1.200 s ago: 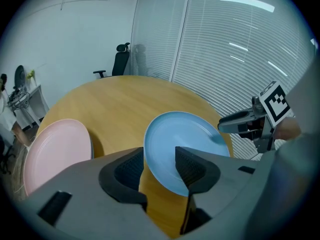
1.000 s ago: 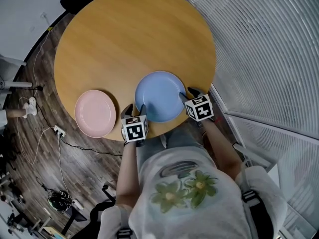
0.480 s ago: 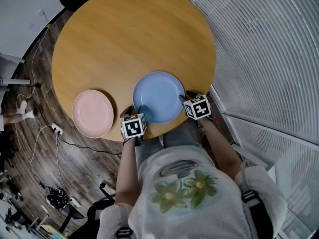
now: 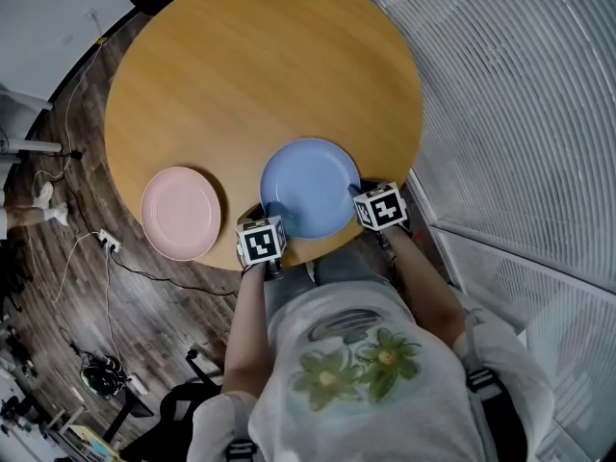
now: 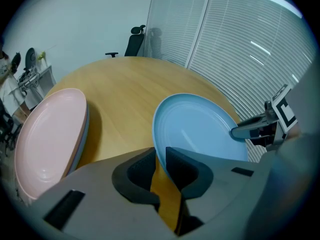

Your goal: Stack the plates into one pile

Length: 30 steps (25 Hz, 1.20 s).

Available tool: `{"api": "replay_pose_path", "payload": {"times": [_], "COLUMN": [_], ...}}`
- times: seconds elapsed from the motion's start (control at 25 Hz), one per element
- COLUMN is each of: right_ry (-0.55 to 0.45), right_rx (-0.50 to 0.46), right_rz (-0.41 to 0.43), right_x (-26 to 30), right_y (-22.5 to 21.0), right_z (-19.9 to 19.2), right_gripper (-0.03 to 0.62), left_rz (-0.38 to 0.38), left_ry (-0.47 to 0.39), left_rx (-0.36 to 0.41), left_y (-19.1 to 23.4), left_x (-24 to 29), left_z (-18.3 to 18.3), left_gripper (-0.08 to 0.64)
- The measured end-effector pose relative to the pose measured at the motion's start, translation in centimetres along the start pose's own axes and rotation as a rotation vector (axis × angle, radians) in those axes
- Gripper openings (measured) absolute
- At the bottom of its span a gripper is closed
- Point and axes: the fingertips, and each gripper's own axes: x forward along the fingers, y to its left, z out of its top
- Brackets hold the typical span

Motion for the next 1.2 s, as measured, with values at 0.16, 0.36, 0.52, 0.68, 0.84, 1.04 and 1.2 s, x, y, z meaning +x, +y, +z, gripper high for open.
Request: {"api": "replay_pose_path", "payload": {"times": [0.16,0.36,0.52,0.68,0.84,1.04,1.2], "right_ry": [0.000,-0.029,-0.066,-0.107,-0.163,-0.193,-0.196], "right_rx": [-0.028,-0.051,-0.078,-0.107,-0.123,-0.139,-0.133], "right_rz": [0.002,0.001,-0.006,-0.009,-0.023,-0.032,-0.037], "right_x": [-0.9,-2.9,-4.4,-6.3,-8.6,-10.2,-10.4], "right_y": [0.3,1.4,2.3,3.4,3.9,5.0,5.8], "right_z": [0.8,2.1,4.2,5.9,8.0,9.2,9.1], "right_gripper": [0.103,0.103,0.103,0.103,0.103,0.103,0.103], "left_rz": [-0.013,-0.017,-0.003,-0.003,-0.031,-0.028,-0.023], "left_ry": [-0.028,-0.083,-0.142,-0.192,-0.259,-0.282,-0.274], "left_rx": [-0.006,-0.023,-0.033,-0.040,-0.048,-0.041,-0.027], "left_y": [-0.2,-0.1,0.4,0.7,0.6,1.0,1.6], "left_x": [-1.4,-4.0,-6.1,-8.4,-10.5,-12.2,-12.5], "left_z": [0.7,1.5,3.3,4.5,6.2,7.1,6.9], "left_gripper": [0.080,0.080,0.080,0.079,0.080,0.080,0.080]}}
